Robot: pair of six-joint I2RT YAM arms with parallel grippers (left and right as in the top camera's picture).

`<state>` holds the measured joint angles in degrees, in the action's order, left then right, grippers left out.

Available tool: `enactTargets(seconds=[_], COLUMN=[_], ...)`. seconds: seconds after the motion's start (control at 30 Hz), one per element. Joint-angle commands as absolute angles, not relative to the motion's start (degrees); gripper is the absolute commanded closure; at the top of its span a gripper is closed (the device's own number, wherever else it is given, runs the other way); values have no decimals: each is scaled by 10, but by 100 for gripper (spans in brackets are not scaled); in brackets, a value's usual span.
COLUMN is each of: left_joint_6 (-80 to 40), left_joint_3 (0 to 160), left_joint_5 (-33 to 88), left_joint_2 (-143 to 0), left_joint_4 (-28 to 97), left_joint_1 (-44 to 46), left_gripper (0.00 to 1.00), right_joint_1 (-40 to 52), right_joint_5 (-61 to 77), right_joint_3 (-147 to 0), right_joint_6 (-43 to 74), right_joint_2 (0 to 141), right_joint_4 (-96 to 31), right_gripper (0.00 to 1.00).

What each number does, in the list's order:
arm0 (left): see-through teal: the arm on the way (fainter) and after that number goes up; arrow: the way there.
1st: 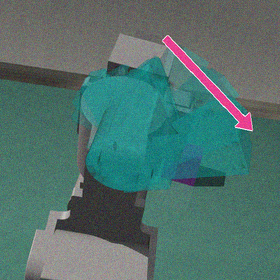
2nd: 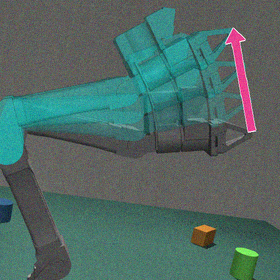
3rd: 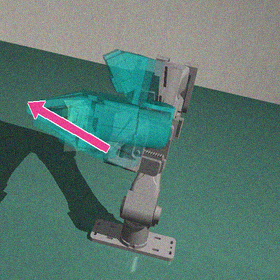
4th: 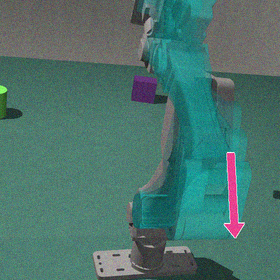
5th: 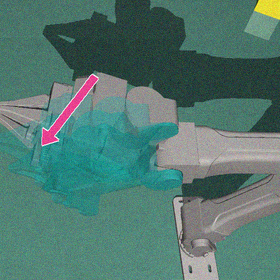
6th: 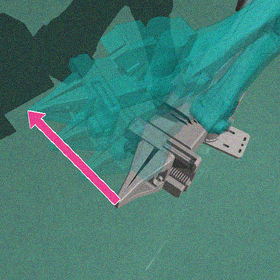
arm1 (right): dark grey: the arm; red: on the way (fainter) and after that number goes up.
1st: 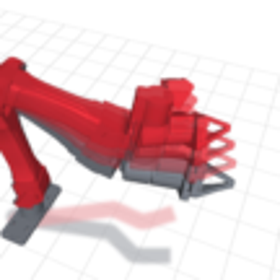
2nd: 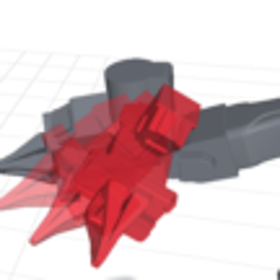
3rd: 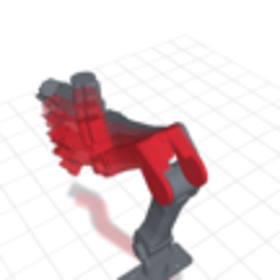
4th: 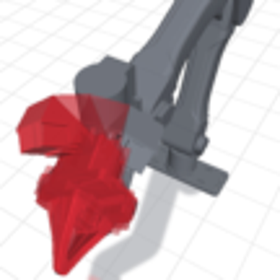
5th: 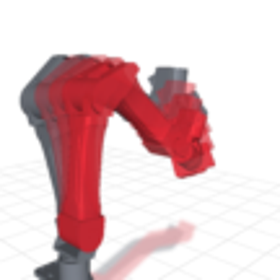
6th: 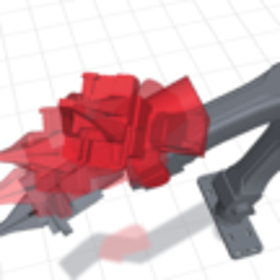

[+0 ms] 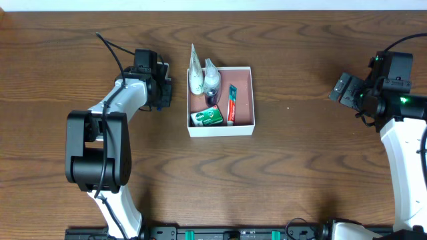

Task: Pack container
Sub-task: 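Move the left gripper to the blue razor and grasp it, then lift the razor and lower it into the box with the left gripper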

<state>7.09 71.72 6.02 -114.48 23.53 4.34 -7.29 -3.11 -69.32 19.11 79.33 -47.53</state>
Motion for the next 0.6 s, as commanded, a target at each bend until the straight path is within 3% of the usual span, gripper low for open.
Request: enactTargets(seconds=[0.0,0.4,0.57], left_joint_6=[44,-63,-132], left_joint_3=[712,715,715], left_joint_5=[56,57,172], left_joint_2=[-1140,-896,-790], left_joint_4=[244,246,248], left_joint_1=[43,43,45], left_gripper=[94,94,94], right_joint_1=[-75,-75,-75], right_joint_5=[-32,-32,-32], right_joint_3=[-697,-697,-697], right_joint_6=[197,197,197], right_joint_2=[792,792,792], right_joint_4=[-476,-476,-476], right_gripper=[1,1,1])
